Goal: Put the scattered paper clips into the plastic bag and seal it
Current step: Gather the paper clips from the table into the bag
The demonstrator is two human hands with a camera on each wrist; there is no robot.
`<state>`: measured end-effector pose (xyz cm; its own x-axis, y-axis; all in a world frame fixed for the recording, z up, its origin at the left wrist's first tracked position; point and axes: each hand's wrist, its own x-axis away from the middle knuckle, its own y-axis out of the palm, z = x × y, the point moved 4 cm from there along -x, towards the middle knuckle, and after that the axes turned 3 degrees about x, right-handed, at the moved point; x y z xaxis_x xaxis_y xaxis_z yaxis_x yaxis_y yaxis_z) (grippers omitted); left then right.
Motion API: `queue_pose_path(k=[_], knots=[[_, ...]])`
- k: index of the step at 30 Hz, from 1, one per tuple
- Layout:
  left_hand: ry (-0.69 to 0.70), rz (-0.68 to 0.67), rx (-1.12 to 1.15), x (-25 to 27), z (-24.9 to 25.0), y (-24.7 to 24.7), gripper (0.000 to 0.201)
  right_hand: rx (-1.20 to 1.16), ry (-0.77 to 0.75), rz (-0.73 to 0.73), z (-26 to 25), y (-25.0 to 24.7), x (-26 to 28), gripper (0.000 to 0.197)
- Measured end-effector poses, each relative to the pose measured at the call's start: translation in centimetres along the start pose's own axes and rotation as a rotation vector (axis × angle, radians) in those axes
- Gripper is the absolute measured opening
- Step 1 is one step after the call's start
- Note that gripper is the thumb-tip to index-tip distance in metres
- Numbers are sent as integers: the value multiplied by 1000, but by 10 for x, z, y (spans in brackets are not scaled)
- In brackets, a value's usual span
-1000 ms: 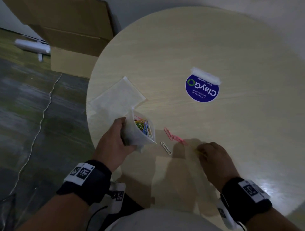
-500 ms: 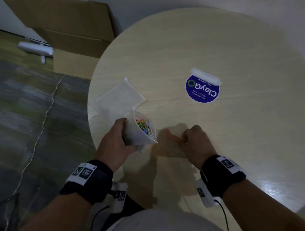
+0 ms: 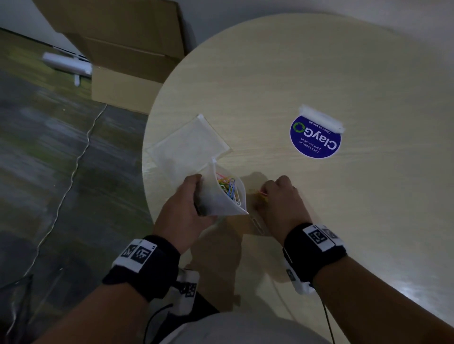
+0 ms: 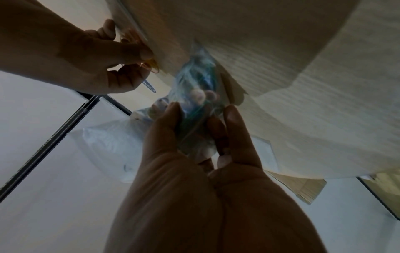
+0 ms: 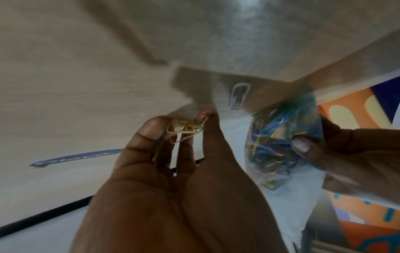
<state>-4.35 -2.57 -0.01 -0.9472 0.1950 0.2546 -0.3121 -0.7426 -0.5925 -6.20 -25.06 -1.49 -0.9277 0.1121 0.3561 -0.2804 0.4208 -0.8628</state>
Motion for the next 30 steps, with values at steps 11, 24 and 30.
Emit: queue_pose_path(k=[11, 24, 30], knots=[[-5, -9, 26, -4, -3, 2, 86, 81, -117, 32, 4, 6, 13, 27], [10, -5, 8, -4, -2, 1, 85, 136, 4, 99, 19, 9, 52, 91], [11, 1, 3, -3, 0, 0, 84, 101, -29, 45, 16, 13, 39, 71]])
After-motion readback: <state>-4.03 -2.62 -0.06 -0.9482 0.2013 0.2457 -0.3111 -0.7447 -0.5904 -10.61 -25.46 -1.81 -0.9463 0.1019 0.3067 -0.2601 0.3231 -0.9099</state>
